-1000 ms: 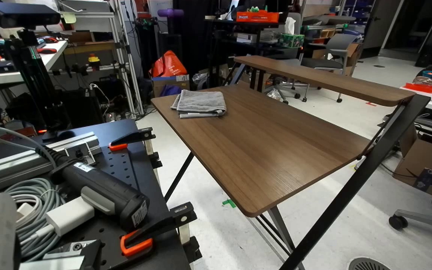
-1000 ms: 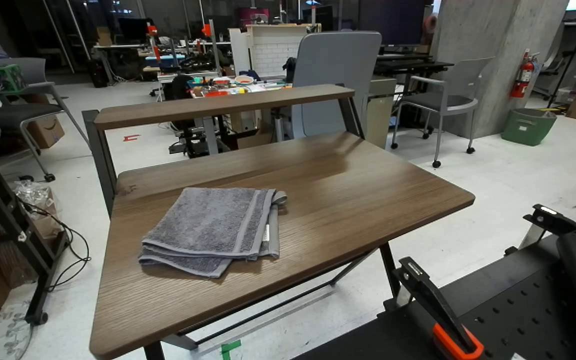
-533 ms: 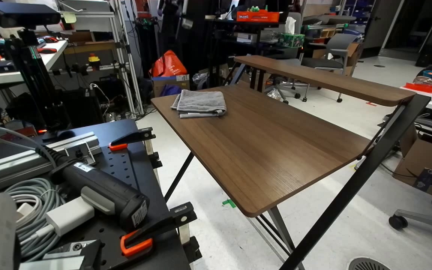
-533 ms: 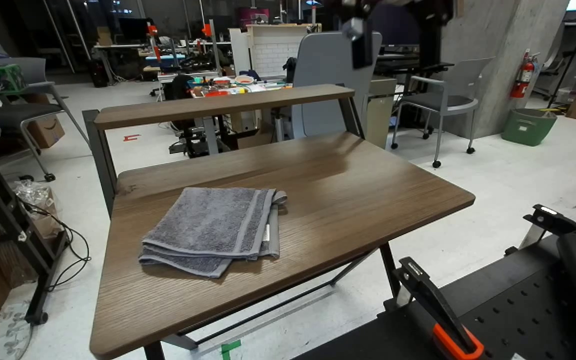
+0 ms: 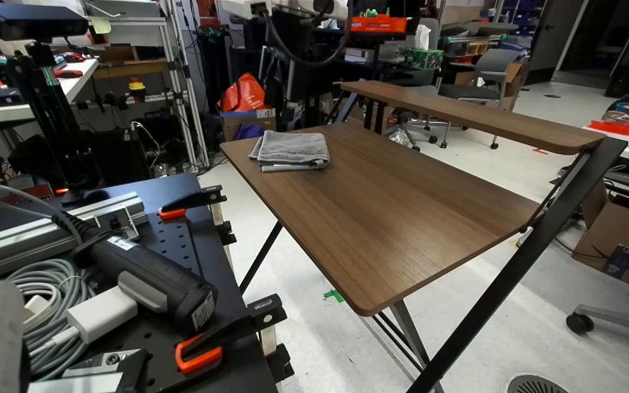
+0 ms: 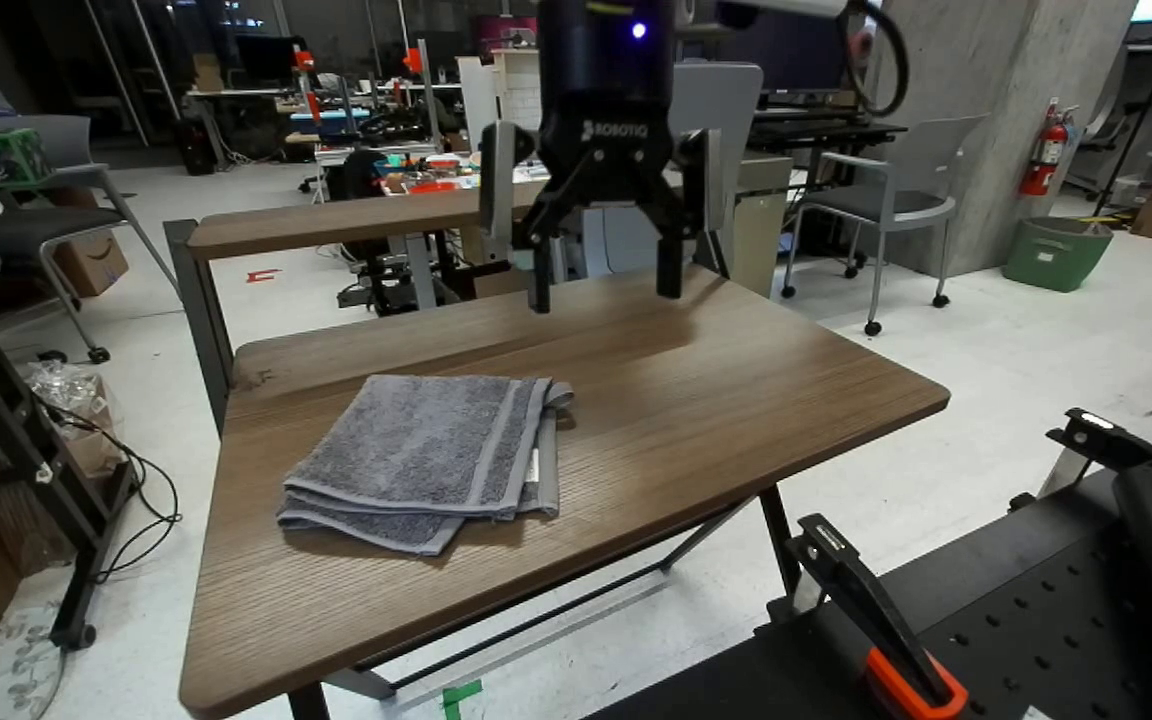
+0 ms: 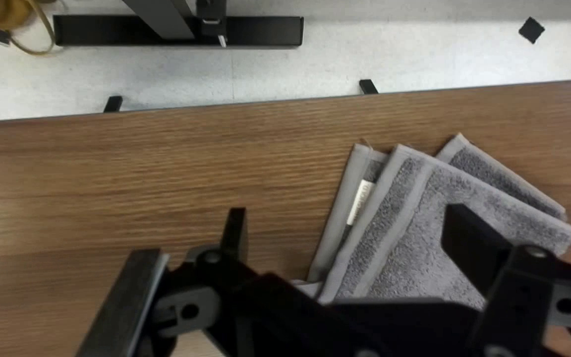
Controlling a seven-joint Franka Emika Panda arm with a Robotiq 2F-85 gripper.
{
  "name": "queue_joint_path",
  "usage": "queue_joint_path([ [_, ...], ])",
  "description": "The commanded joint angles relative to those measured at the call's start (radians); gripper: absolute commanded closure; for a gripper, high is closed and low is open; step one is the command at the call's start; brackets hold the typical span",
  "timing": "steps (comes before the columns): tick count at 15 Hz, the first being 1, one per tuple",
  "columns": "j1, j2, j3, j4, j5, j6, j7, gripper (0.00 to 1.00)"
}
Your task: Move the cloth
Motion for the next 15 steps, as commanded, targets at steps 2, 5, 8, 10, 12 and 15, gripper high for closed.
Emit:
queue_joint_path([
  [2, 0.062, 0.147, -0.009, 0.109, -0.006, 0.125, 0.091, 0.00],
  [5, 0.108, 0.232, -0.025, 0.169, -0.018, 0.175, 0.139, 0.00],
  [8, 0.149, 0.309, -0.044, 0.232, -0.023, 0.199, 0.177, 0.00],
  [10, 0.175, 0.358, -0.061, 0.272, -0.032, 0.213, 0.195, 0.00],
  [12, 0.195, 0.401, -0.076, 0.299, -0.035, 0.222, 0.207, 0.00],
  [15, 0.202, 0.448, -0.091, 0.330, -0.028, 0.213, 0.213, 0.00],
])
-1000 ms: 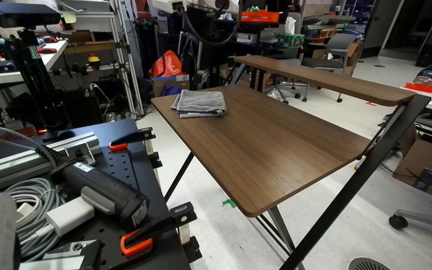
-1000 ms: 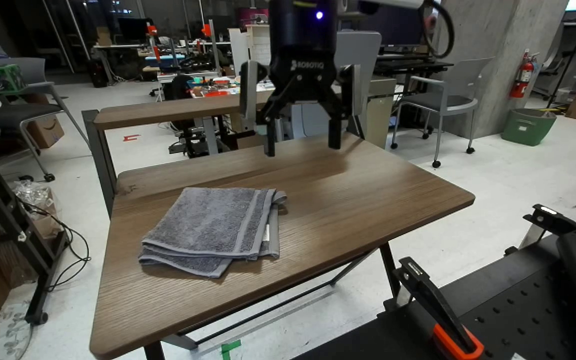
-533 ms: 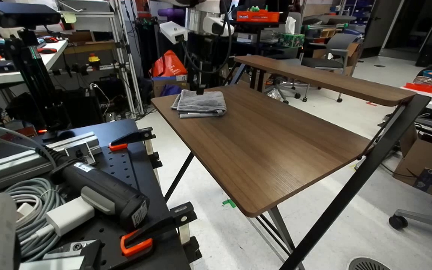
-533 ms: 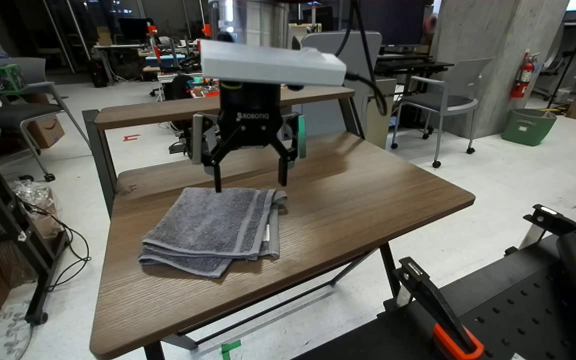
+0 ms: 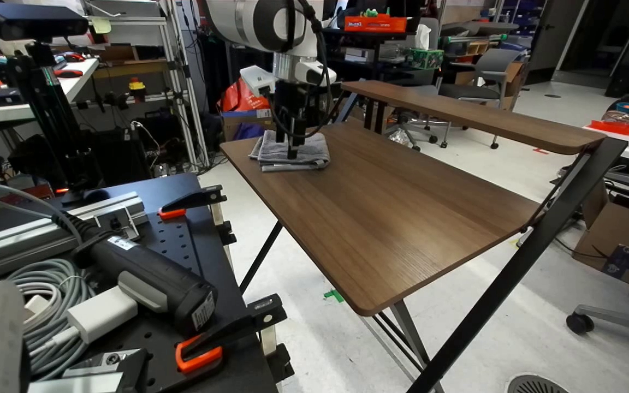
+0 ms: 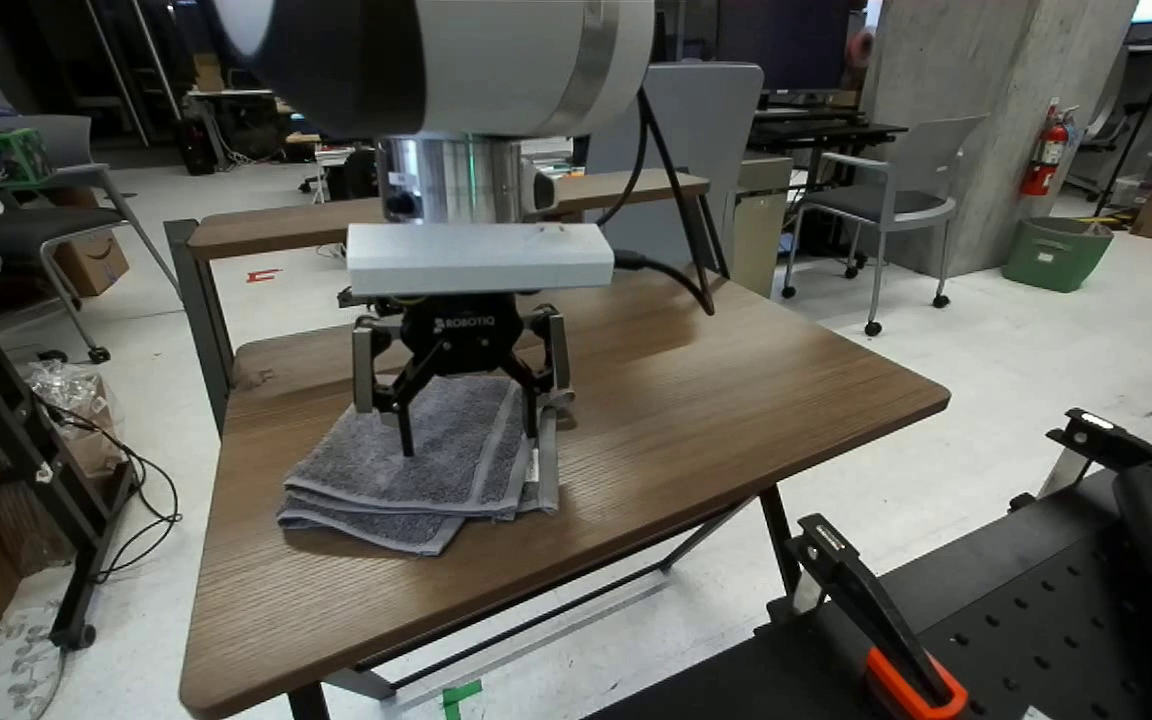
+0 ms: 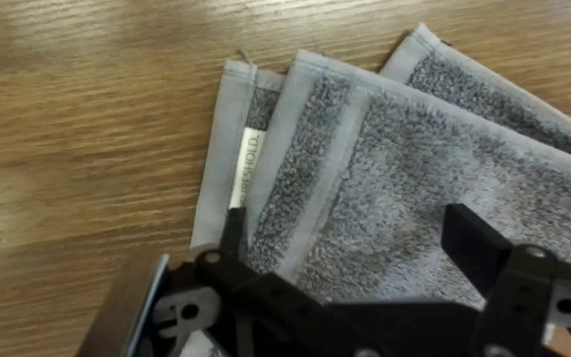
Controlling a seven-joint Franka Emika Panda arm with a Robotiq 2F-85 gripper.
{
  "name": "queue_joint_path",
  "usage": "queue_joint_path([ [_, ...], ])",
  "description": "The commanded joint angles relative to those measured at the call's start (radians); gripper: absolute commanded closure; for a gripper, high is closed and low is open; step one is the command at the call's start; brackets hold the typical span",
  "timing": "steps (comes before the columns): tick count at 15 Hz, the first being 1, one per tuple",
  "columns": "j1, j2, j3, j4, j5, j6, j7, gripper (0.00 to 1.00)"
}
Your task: Move the cloth
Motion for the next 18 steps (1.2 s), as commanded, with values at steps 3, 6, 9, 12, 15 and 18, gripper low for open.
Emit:
queue_joint_path([
  [3, 0.021, 0.076, -0.042, 0.072, -0.013, 0.007, 0.030, 0.00],
  [6, 0.010, 0.059, -0.063, 0.064, -0.016, 0.006, 0.029, 0.00],
  [9, -0.013, 0.046, -0.093, 0.039, -0.016, 0.008, 0.024, 0.00],
  [12, -0.048, 0.036, -0.135, 0.018, -0.015, 0.011, 0.020, 0.00],
  [15, -0.104, 0.023, -0.174, 0.012, -0.004, 0.006, 0.021, 0.00],
  [18, -0.167, 0.015, -0.213, 0.009, 0.001, 0.006, 0.023, 0.00],
])
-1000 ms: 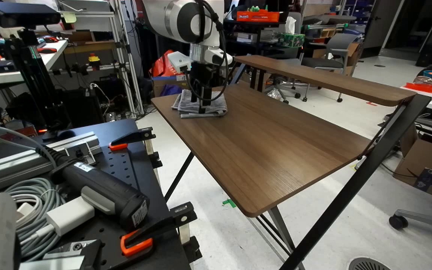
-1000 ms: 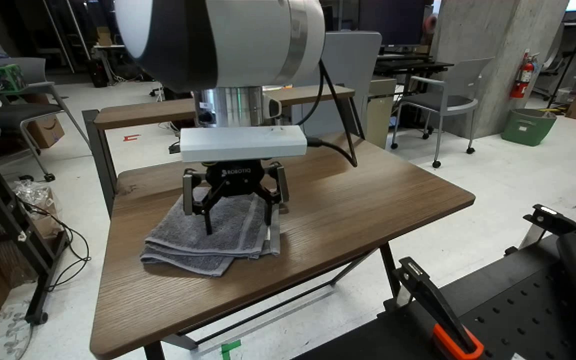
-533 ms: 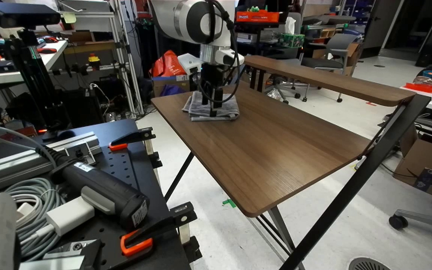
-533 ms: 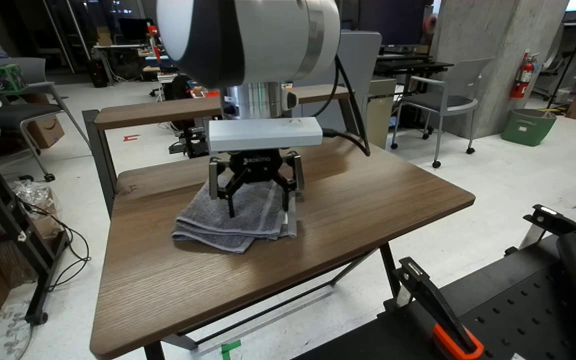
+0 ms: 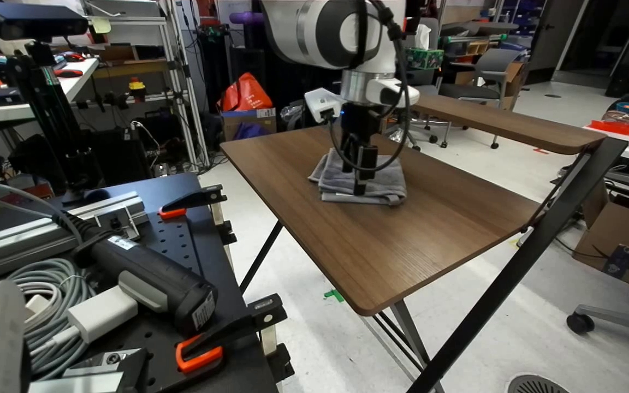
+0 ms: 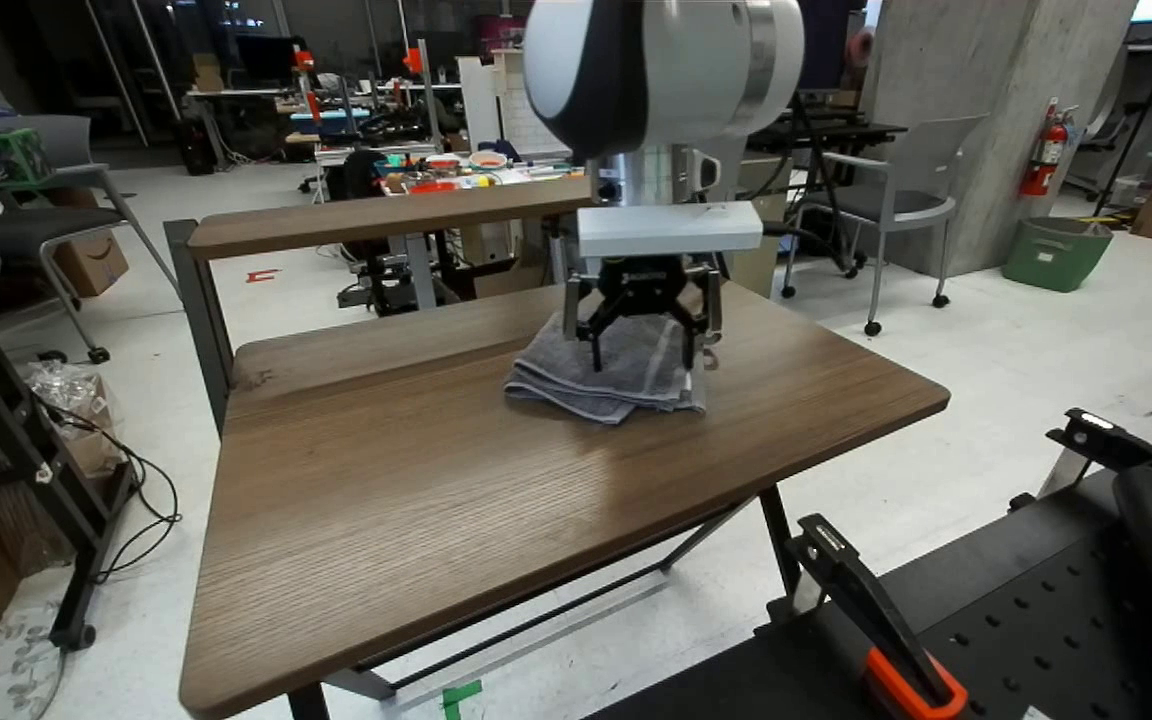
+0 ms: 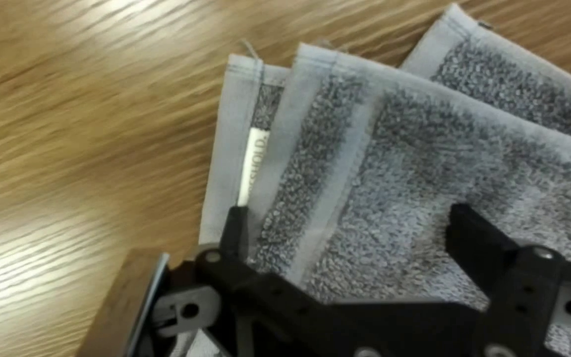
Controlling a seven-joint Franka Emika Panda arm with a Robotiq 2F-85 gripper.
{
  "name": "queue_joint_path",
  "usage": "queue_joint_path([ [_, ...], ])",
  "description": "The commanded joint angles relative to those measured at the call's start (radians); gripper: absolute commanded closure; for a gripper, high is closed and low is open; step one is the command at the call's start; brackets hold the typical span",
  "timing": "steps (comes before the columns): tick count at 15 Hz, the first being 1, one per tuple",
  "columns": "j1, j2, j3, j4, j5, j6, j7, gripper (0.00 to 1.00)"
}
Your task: Move the cloth
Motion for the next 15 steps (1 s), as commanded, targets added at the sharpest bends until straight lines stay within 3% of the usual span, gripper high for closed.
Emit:
queue_joint_path([
  [1, -0.073, -0.030, -0.039, -0.032, 0.003, 0.005, 0.014, 0.00],
  [8, -0.204, -0.071, -0.050, -0.029, 0.036, -0.018, -0.001, 0.00],
  [10, -0.213, -0.130, -0.038, -0.055, 0.047, -0.011, -0.005, 0.00],
  [13, -0.236, -0.287, 0.036, -0.158, 0.092, -0.026, -0.096, 0.00],
  [14, -0.213, -0.148, -0.017, -0.040, 0.049, -0.009, -0.029, 0.00],
  [15, -0.214, -0.194, 0.001, -0.069, 0.058, -0.016, -0.045, 0.00],
])
